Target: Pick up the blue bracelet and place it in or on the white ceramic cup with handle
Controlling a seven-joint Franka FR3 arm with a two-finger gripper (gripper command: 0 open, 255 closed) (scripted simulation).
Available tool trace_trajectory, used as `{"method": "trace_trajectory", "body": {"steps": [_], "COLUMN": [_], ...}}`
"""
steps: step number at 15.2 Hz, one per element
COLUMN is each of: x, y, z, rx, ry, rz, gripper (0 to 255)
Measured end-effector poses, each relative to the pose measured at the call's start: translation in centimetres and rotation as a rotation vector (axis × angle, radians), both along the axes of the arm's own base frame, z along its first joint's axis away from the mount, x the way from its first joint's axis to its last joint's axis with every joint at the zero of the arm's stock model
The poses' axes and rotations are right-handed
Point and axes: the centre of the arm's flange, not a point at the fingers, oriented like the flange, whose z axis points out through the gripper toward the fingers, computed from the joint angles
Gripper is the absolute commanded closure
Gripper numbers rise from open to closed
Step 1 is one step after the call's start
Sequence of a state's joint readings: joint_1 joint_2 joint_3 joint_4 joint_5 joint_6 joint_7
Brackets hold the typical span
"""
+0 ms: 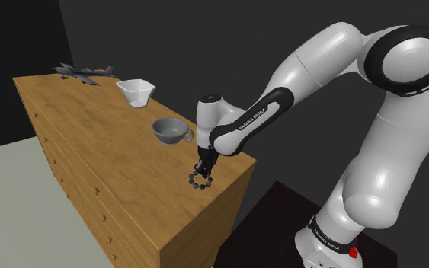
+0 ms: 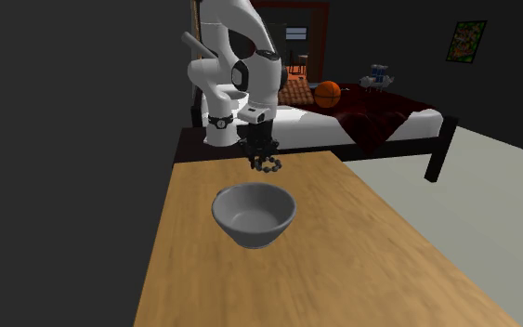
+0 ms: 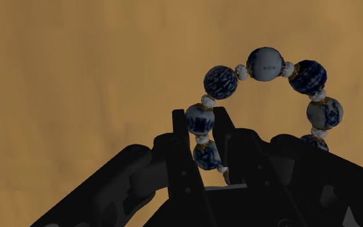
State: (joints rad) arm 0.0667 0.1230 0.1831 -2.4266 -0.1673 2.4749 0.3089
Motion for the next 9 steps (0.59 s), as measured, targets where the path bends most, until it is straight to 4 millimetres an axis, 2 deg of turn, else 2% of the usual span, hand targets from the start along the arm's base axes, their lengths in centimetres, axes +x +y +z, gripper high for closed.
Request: {"method": "trace_trajectory", "body": {"steps": [9], "x": [0.0], "y": [0.0], "z": [4.4], "rx": [-0.001], "ry": [0.001], "rz": [-0.001], "gripper": [255]}}
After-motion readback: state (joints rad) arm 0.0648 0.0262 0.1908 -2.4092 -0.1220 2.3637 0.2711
